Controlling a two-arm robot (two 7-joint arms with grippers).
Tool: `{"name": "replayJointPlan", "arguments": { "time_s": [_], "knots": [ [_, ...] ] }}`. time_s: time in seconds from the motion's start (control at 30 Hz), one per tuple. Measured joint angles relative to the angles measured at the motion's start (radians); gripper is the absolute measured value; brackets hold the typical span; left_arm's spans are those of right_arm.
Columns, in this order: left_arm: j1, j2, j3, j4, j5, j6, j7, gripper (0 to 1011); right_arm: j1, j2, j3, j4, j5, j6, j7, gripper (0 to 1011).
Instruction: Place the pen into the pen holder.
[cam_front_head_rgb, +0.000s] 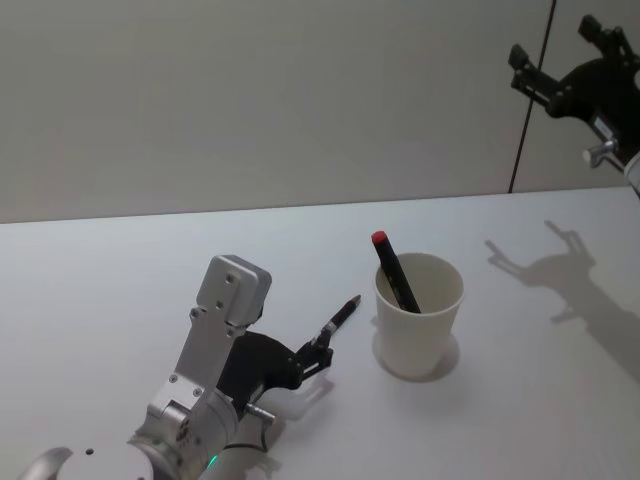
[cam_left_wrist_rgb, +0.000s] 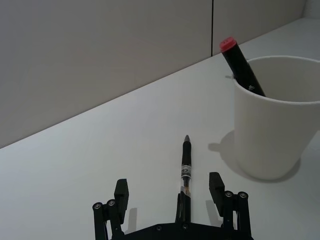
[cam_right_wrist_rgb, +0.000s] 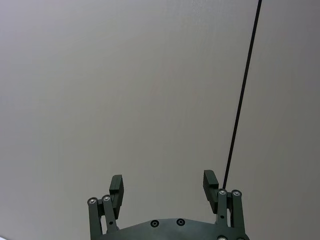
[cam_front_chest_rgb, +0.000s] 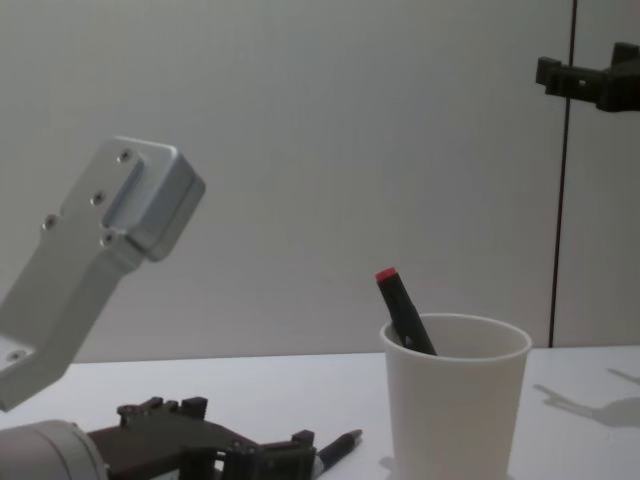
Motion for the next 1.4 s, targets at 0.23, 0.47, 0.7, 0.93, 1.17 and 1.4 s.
{"name": "replayJointPlan", "arguments": {
  "time_s": [0.23, 0.47, 0.7, 0.93, 1.17, 1.4],
  "knots": [
    [-0.006, 0.003, -0.004, 0.009, -0.015, 0.010, -0.046, 1001, 0.000, 0.000, 0.000, 0.000, 0.000, 0.000, 0.000, 1001],
    [-0.009, 0.004, -0.005, 0.016, -0.019, 0.022, -0.077, 1001, 0.000, 0.000, 0.000, 0.000, 0.000, 0.000, 0.000, 1001],
    [-0.009, 0.005, -0.003, 0.022, -0.003, 0.035, -0.092, 1001, 0.000, 0.000, 0.000, 0.000, 0.000, 0.000, 0.000, 1001],
    [-0.007, 0.005, 0.001, 0.031, 0.015, 0.047, -0.102, 1001, 0.000, 0.000, 0.000, 0.000, 0.000, 0.000, 0.000, 1001],
    [-0.002, 0.005, 0.005, 0.040, 0.026, 0.058, -0.111, 1001, 0.000, 0.000, 0.000, 0.000, 0.000, 0.000, 0.000, 1001],
    [0.001, 0.001, 0.006, 0.046, 0.032, 0.056, -0.112, 1001, 0.000, 0.000, 0.000, 0.000, 0.000, 0.000, 0.000, 1001]
  ]
}}
